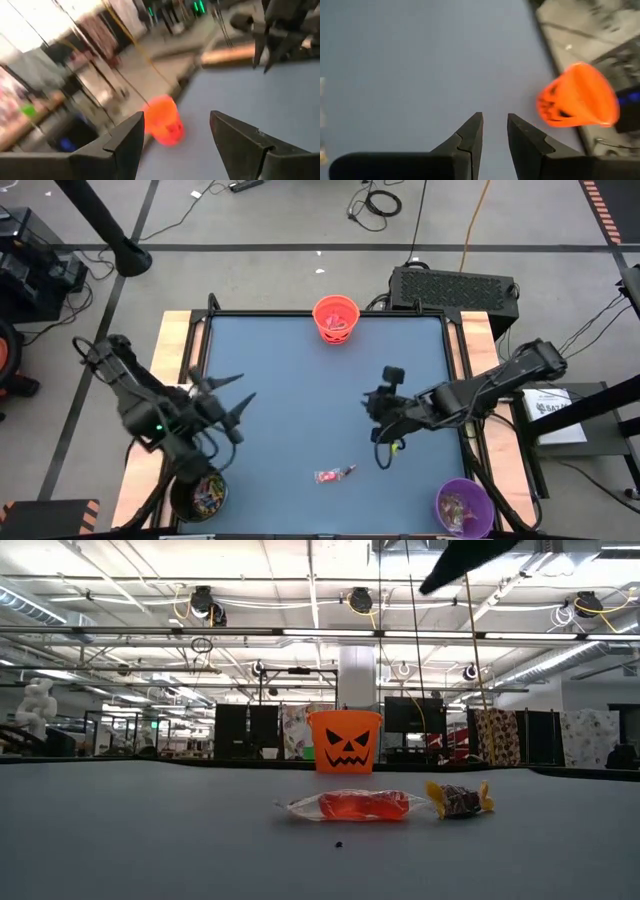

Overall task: Sort candy by brand, put in halloween buckets
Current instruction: Put the small orange gummy into the purple bucket

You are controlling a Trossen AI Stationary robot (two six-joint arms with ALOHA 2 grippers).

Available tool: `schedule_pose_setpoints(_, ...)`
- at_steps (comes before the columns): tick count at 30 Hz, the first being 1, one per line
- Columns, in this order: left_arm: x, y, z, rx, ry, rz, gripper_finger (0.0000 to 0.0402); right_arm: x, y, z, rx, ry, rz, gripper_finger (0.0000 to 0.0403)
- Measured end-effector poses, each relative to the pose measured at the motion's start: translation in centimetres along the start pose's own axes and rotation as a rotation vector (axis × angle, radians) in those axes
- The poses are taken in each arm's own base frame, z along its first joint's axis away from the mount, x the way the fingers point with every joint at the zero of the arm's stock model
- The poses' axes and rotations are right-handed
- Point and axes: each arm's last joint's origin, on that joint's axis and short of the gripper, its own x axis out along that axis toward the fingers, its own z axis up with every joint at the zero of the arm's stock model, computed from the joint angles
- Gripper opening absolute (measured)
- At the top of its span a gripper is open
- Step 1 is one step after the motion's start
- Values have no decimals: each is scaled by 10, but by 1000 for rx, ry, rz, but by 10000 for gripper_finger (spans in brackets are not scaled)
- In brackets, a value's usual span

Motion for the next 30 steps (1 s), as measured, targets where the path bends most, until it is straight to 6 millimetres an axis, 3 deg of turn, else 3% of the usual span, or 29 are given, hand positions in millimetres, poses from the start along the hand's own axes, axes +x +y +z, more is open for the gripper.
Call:
schedule_pose_setpoints(6, 39, -28, -28, -21, 205, -82, 233, 33, 33, -3, -14, 93, 195, 82)
schedule_pose_setpoints(16, 68, -104, -62, -66, 195, -405, 233, 66, 107, -12, 9, 98, 464, 82)
schedule_pose_setpoints(22, 73, -115, -70, -62, 214, -380, 233, 87, 143, -15, 126, 43, 556, 95)
schedule_pose_setpoints(27, 78, -120, -69, -82, 191, -356, 233, 113, 162, -33, 151, 105, 535, 146)
schedule_pose_setpoints(30, 81, -119, -67, -89, 182, -349, 233, 124, 166, -32, 190, 54, 547, 180)
